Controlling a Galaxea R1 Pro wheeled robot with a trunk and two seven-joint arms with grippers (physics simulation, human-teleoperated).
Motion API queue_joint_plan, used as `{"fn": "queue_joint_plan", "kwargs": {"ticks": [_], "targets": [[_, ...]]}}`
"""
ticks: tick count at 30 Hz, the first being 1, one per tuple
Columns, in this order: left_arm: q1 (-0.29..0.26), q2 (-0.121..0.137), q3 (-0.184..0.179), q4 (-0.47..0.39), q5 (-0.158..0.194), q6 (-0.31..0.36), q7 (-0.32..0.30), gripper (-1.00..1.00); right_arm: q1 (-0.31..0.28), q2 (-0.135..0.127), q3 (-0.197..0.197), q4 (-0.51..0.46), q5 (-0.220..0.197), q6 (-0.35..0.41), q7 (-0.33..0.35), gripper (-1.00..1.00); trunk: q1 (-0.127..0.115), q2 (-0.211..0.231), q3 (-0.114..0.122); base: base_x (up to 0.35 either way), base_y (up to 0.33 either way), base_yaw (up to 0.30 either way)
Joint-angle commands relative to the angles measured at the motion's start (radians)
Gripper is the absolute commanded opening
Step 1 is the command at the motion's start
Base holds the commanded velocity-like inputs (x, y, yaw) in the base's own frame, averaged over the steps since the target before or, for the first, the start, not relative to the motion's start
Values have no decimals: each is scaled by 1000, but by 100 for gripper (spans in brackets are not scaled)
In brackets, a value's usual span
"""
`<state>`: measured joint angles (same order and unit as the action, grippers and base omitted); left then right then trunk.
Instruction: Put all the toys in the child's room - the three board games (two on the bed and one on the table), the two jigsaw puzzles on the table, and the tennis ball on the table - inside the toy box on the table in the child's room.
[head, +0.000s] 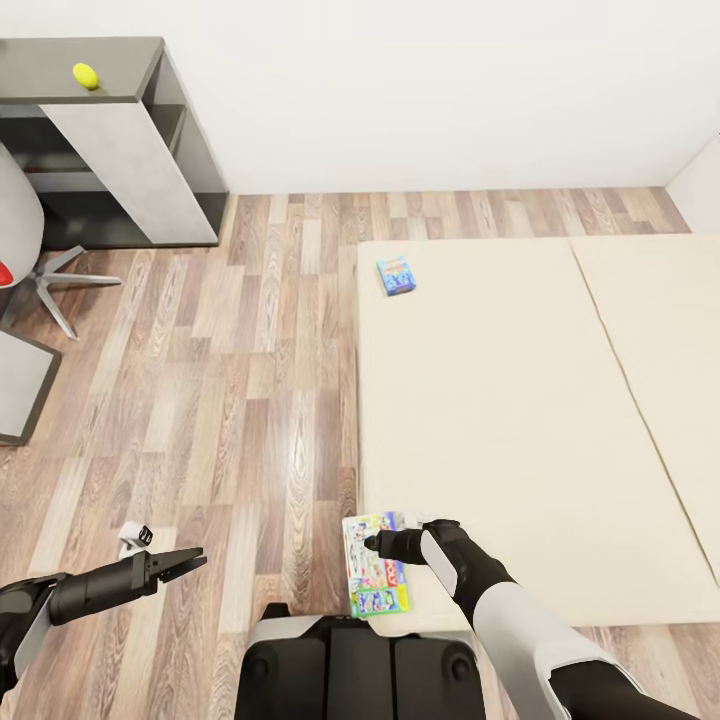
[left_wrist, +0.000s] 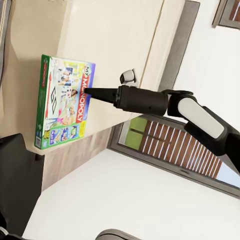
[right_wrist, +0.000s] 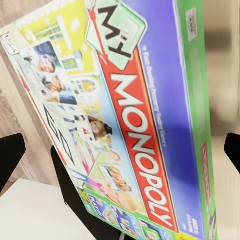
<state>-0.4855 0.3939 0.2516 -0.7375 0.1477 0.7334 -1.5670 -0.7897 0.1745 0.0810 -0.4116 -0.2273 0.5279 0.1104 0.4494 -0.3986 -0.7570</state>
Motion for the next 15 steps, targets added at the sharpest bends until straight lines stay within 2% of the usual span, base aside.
{"fn": "queue_joint_plan", "kwargs": {"ticks": [1,15], "targets": [[0,0,0,0,0,11,-4,100,0,0,2,-1,-4,4,-1,100,1,-1,1,0,0,-61],[0,0,0,0,0,10,-4,100,0,0,2,-2,-4,5,2,100,1,-1,22,0,0,-63]]}}
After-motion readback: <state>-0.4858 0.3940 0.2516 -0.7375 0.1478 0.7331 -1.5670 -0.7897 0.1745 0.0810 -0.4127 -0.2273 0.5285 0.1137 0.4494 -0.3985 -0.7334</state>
